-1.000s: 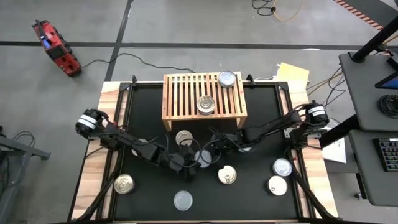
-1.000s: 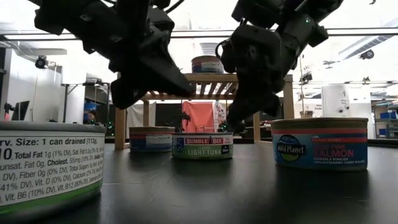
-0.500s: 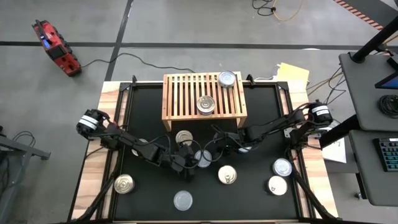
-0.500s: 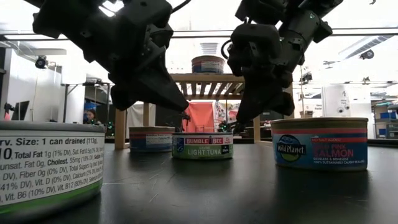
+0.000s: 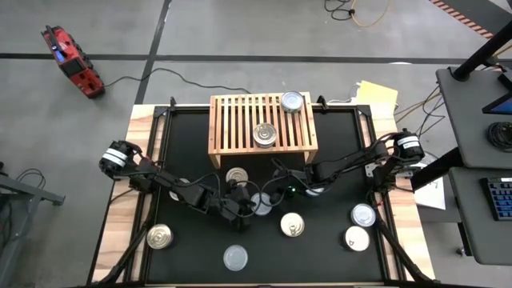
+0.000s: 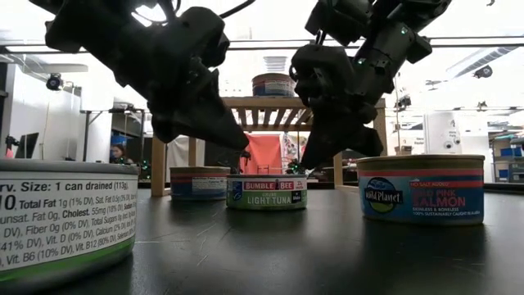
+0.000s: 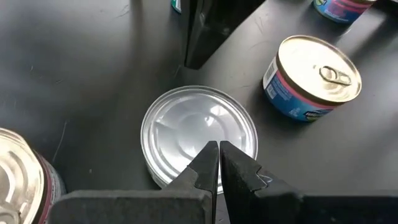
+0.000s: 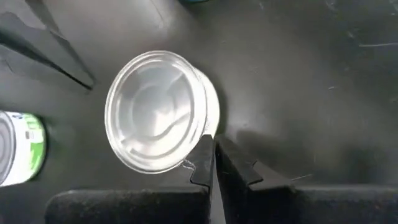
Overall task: Stack canned seafood by type on shelf
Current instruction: Stack the green white tuna can on top of the green white tuna can on the shelf
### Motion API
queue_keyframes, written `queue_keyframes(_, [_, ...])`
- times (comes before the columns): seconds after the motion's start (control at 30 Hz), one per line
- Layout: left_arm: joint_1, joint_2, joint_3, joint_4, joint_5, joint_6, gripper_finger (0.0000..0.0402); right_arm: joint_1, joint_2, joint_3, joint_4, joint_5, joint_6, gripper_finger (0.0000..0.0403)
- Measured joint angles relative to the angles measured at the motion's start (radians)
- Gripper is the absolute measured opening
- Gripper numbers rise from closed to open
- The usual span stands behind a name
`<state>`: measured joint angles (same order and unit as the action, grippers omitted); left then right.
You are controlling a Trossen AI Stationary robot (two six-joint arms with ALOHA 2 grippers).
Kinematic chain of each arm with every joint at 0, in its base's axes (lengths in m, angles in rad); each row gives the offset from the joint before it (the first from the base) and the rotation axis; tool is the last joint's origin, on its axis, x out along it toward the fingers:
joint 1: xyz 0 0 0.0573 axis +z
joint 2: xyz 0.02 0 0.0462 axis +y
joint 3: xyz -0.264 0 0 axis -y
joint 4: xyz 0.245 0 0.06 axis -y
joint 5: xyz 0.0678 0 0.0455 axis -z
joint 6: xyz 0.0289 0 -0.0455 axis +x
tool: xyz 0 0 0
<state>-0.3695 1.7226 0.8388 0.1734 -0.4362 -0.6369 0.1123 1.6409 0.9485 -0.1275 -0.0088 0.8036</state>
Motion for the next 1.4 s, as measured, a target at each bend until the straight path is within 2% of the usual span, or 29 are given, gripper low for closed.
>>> queue_keyframes(0.33, [0.0,0.0,-0.034,-0.004,0.012,-0.036,0.0,-0.005,-0.001,0.0,-0.005,-0.003,0.016,0.0009])
queue_keyframes(0.47, [-0.001,0.0,-0.059,0.047,0.028,-0.076,0.0,-0.004,-0.003,0.0,-0.011,-0.047,0.059,0.0009])
queue_keyframes(0.7, [0.0,0.033,-0.065,0.129,0.062,-0.027,0.0,-0.005,-0.003,0.0,-0.014,-0.063,0.142,0.0009])
queue_keyframes(0.9, [0.0,0.085,-0.065,0.226,0.065,-0.027,0.0,-0.004,-0.003,0.0,-0.016,-0.07,0.159,0.0009])
queue_keyframes(1.07, [0.0,0.096,-0.065,0.241,0.065,-0.043,0.0,-0.004,-0.003,0.0,-0.016,-0.073,0.197,0.0012])
queue_keyframes(1.23, [-0.002,0.097,-0.066,0.232,0.067,-0.063,0.0,-0.006,-0.003,0.0,-0.017,-0.079,0.237,0.0037])
queue_keyframes(1.4, [-0.013,0.097,-0.074,0.234,0.07,-0.097,0.0,-0.008,-0.003,0.0,-0.015,-0.08,0.243,0.0084])
